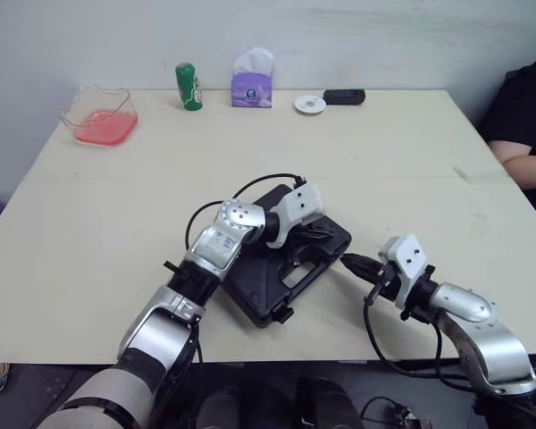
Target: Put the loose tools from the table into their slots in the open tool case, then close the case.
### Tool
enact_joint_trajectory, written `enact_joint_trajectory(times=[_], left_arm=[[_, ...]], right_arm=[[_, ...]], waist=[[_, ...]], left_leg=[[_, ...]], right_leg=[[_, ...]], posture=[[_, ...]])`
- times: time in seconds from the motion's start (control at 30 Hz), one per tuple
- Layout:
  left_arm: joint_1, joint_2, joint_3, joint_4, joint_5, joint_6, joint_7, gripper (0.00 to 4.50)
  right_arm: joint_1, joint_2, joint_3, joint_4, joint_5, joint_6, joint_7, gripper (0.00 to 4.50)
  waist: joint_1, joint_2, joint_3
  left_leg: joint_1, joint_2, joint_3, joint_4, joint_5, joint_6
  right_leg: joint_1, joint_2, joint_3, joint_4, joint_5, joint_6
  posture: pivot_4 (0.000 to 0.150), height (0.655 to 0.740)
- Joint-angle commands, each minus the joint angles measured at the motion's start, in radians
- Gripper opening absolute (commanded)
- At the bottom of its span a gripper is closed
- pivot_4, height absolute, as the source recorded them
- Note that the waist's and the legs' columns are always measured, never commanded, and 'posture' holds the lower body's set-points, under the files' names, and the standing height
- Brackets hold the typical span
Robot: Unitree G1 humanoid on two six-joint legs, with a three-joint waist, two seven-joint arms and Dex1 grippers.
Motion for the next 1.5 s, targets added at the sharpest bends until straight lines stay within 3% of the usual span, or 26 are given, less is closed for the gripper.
enact_joint_trajectory(times=[0.03,0.23,0.47,0.63,0.77,0.97,1.07,1.23,1.5], left_arm=[[0.016,0.039,0.025,-0.057,-0.023,-0.016,-0.044,0.04],[0.087,0.161,0.106,-0.334,-0.178,-0.054,-0.221,0.04],[0.287,0.325,0.158,-0.508,-0.281,-0.114,-0.361,0.04],[0.401,0.409,0.171,-0.584,-0.259,-0.070,-0.317,0.04],[0.451,0.414,0.147,-0.612,-0.233,-0.018,-0.240,0.04],[0.477,0.412,0.050,-0.568,-0.144,0.041,-0.169,0.04],[0.497,0.464,-0.010,-0.554,-0.095,0.032,-0.196,0.04],[0.532,0.506,-0.017,-0.541,-0.086,0.058,-0.169,0.04],[0.541,0.520,-0.007,-0.515,-0.092,0.053,-0.152,0.04]], right_arm=[[0.033,-0.034,-0.058,-0.073,0.050,0.009,0.025,0.00],[0.120,-0.087,-0.041,-0.175,0.111,0.030,0.098,0.00],[0.165,-0.087,0.083,-0.241,0.090,-0.005,0.152,0.00],[0.171,-0.076,0.183,-0.258,0.075,-0.024,0.178,0.00],[0.194,-0.075,0.233,-0.205,0.037,-0.095,0.203,0.00],[0.220,-0.048,0.275,-0.059,-0.015,-0.256,0.242,0.00],[0.209,-0.014,0.301,0.064,-0.046,-0.364,0.264,0.00],[0.155,0.043,0.331,0.227,-0.082,-0.488,0.287,0.00],[0.056,0.128,0.380,0.338,-0.123,-0.547,0.270,0.00]], waist=[[0.004,0.002,0.002],[0.014,0.002,0.004],[0.022,0.003,0.008],[0.023,0.003,0.009],[0.024,0.003,0.010],[0.022,0.003,0.009],[0.022,0.002,0.008],[0.009,0.002,0.000],[-0.006,0.001,-0.010]], left_leg=[[-0.001,0.000,0.000,0.000,0.000,0.000],[-0.020,-0.001,0.000,0.002,0.004,0.000],[-0.019,-0.001,0.000,0.002,0.004,0.001],[-0.019,-0.002,-0.001,0.004,0.004,0.002],[-0.018,-0.003,-0.002,0.003,0.004,0.002],[-0.016,-0.006,-0.001,0.003,0.004,0.003],[-0.014,-0.005,-0.001,0.003,0.004,0.004],[0.004,0.000,0.000,-0.003,-0.002,0.000],[0.019,0.002,-0.001,-0.008,-0.005,-0.007]], right_leg=[[-0.001,0.000,0.000,0.000,0.000,0.000],[-0.017,0.002,-0.003,0.004,0.000,0.000],[-0.015,0.012,0.001,0.001,0.001,0.002],[-0.015,0.003,0.001,0.000,0.002,0.002],[-0.015,0.002,0.000,0.000,0.002,0.002],[-0.012,0.001,0.000,0.000,0.002,0.003],[-0.011,0.000,0.000,0.000,0.002,0.003],[0.009,0.002,0.000,-0.003,-0.001,-0.001],[0.016,0.002,0.001,-0.003,-0.003,-0.005]], posture=[[0.150,0.7400],[0.150,0.7400],[0.150,0.7400],[0.150,0.7400],[0.150,0.7400],[0.150,0.7400],[0.150,0.7400],[0.150,0.7400],[0.150,0.7400]])
